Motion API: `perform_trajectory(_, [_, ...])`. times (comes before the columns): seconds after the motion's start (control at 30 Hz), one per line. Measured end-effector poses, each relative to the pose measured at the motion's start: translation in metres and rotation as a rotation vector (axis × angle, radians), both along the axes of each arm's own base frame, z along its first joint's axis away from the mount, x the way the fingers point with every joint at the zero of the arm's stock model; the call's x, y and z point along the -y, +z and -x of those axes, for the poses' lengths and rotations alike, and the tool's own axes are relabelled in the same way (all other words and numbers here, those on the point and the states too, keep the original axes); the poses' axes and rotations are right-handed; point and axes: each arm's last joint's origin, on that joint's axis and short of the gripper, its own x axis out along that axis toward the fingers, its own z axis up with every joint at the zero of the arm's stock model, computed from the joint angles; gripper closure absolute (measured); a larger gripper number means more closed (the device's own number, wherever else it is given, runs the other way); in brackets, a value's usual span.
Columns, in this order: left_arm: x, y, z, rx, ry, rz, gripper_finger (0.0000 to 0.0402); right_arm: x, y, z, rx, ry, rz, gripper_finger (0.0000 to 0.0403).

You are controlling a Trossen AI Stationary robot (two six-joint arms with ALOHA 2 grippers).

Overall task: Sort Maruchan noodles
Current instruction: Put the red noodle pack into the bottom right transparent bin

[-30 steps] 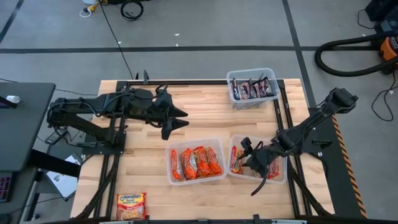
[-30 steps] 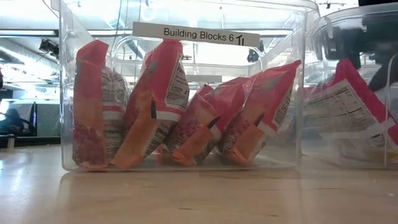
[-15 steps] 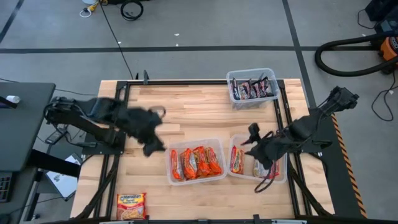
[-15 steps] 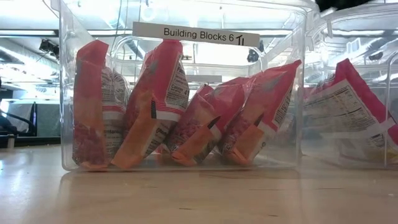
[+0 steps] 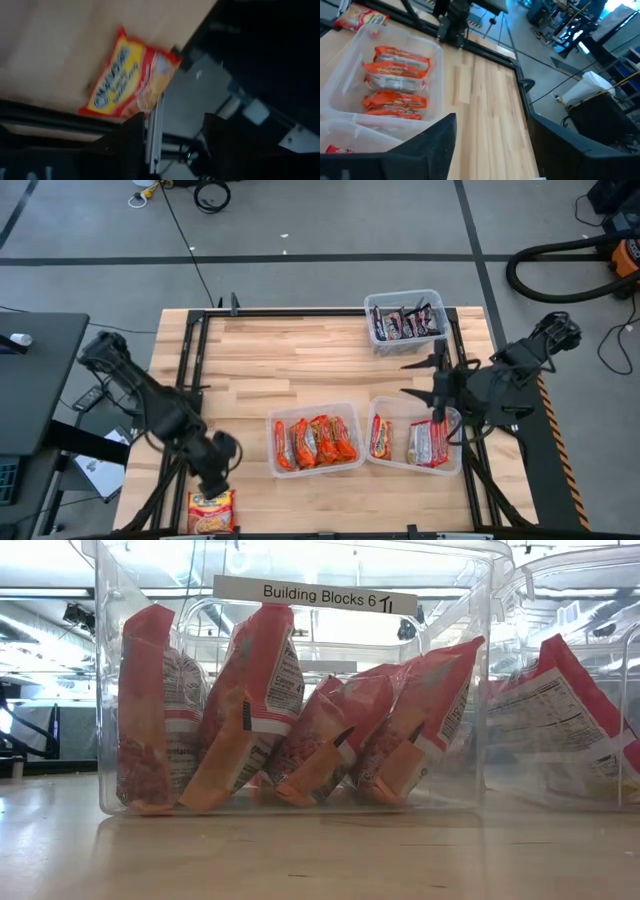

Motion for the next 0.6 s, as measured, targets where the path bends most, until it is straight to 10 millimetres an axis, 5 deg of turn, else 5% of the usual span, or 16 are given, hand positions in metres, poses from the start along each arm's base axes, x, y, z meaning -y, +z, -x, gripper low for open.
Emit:
perform_trajectory(0.3, [0.019, -0.064, 0.033, -0.051, -0.184, 0.034, 0.0140, 0.005, 0.004, 0.006, 0.024, -0.008, 0.000, 0.0103])
perform_trajectory(0.6, [0.038, -0.110, 0.039, -0.037, -0.357, -0.078, 0.0142, 0.004, 0.004, 0.006, 0.028, -0.013, -0.019, 0.0103])
